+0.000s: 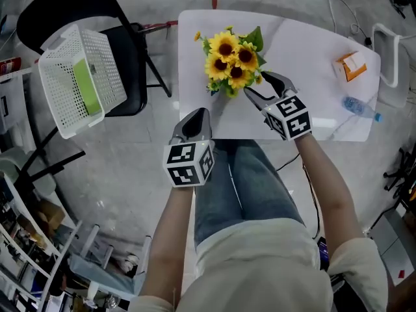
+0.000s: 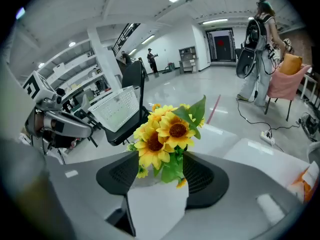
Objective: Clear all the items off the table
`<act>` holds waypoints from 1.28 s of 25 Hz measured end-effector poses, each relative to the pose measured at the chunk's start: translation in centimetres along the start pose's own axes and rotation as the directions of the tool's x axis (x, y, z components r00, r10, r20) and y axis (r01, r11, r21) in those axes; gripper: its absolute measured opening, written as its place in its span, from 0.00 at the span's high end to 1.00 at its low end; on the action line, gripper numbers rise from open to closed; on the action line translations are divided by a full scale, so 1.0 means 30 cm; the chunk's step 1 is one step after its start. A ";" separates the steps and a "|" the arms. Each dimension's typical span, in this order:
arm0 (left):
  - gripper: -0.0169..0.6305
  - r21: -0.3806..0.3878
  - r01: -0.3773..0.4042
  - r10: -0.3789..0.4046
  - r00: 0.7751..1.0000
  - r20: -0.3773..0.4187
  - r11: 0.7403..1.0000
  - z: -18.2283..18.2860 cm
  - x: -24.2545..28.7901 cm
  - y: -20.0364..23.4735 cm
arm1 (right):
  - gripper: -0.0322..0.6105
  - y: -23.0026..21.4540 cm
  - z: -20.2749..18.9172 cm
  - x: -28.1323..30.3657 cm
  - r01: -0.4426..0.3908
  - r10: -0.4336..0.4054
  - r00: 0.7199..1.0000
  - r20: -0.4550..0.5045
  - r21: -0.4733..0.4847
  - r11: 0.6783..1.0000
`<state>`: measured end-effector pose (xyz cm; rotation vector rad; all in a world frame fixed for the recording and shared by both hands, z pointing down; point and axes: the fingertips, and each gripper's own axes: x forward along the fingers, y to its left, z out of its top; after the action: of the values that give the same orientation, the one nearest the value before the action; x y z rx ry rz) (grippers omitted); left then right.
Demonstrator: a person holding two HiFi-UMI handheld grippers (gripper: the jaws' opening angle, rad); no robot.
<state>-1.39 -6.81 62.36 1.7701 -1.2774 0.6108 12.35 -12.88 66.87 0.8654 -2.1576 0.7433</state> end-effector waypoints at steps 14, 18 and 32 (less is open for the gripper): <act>0.96 -0.035 0.015 -0.015 1.000 -0.016 0.999 -0.066 0.165 0.042 | 0.33 -0.055 -0.049 0.163 -0.044 0.029 0.997 -0.077 -0.210 0.977; 0.96 -0.044 0.016 -0.017 1.000 -0.024 0.999 -0.086 0.203 0.056 | 0.24 -0.069 -0.072 0.213 -0.087 0.058 0.992 -0.110 -0.271 0.959; 0.96 -0.090 0.007 -0.012 0.998 -0.056 0.996 -0.153 0.285 0.097 | 0.09 -0.079 -0.086 0.374 -0.130 0.131 0.991 -0.028 -0.438 0.889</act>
<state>-0.63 -7.66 72.42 1.6737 -1.2379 0.5851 9.00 -16.53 77.54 0.4852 -2.2742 0.2893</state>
